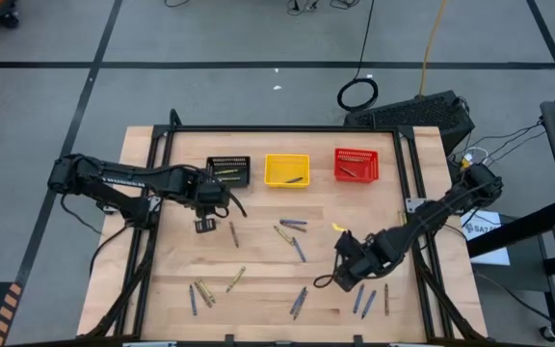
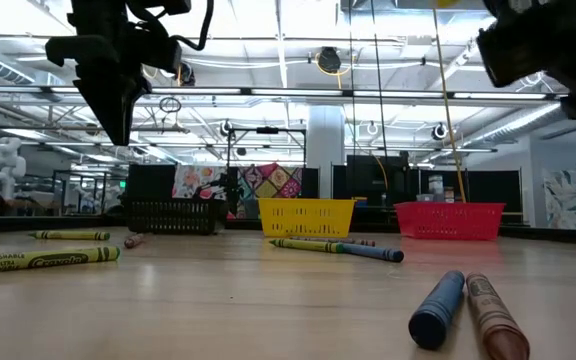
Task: Sort crayons
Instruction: Put the blue crayon into the yellow bin
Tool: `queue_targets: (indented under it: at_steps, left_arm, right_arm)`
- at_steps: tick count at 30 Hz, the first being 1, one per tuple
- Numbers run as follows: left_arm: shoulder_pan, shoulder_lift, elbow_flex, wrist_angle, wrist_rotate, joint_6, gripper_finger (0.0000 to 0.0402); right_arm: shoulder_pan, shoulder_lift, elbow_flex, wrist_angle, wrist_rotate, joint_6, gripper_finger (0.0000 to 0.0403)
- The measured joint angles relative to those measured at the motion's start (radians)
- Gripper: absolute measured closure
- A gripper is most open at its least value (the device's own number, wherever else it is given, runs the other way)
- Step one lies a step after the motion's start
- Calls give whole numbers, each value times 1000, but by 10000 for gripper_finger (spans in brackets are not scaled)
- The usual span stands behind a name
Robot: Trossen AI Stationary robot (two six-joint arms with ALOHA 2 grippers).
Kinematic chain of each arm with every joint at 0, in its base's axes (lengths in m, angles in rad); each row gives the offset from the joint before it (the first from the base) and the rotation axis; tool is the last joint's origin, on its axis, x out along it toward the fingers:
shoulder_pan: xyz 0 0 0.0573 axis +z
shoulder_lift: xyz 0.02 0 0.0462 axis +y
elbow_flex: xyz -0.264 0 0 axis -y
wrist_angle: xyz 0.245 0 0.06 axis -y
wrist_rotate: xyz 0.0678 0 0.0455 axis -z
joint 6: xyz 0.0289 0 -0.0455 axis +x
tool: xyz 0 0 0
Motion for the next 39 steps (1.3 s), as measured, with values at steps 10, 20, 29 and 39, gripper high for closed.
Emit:
queue_targets:
  at_steps: [10,20,29,39]
  left_arm:
    - [0,0,0,-4,0,-86,333]
    - [-41,0,-1,-48,0,-86,333]
    - [-61,0,-1,-9,-27,-78,333]
    - [-61,0,-1,2,-27,-118,333]
  right_arm:
    - [101,0,0,-7,-1,360,312]
    - [245,35,0,29,26,637,312]
    - [272,50,0,90,-1,528,312]
    - [271,53,0,109,57,694,312]
